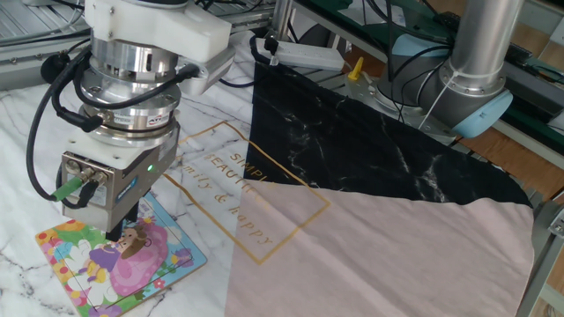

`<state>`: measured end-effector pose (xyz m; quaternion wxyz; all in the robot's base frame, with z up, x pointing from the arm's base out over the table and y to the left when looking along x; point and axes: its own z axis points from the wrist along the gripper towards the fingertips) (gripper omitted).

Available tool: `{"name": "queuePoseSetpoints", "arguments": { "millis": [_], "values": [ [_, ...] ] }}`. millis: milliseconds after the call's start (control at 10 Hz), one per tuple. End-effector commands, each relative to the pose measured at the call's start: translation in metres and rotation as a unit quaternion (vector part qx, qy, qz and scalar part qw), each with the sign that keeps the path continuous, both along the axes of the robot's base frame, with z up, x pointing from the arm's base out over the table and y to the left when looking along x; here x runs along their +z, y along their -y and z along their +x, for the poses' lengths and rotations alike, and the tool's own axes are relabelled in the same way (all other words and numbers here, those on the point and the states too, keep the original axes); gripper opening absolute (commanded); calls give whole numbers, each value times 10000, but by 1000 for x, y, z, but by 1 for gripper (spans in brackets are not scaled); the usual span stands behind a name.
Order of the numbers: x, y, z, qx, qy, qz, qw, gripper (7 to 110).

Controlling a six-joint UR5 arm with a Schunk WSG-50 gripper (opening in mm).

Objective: Assemble one piece of a puzzle

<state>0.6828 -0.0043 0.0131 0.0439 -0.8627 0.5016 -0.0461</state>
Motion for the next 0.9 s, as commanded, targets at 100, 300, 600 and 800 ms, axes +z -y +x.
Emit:
{"name": "queuePoseSetpoints", "arguments": {
  "millis": [100,300,600,800],
  "values": [
    [1,0,0,-140,-17,61,9999,22],
    [1,1,0,-201,-4,54,9998,22],
    [0,7,-2,-557,-58,-1,9984,22],
    [-3,7,-4,-716,-107,8,9974,22]
  ]
}}
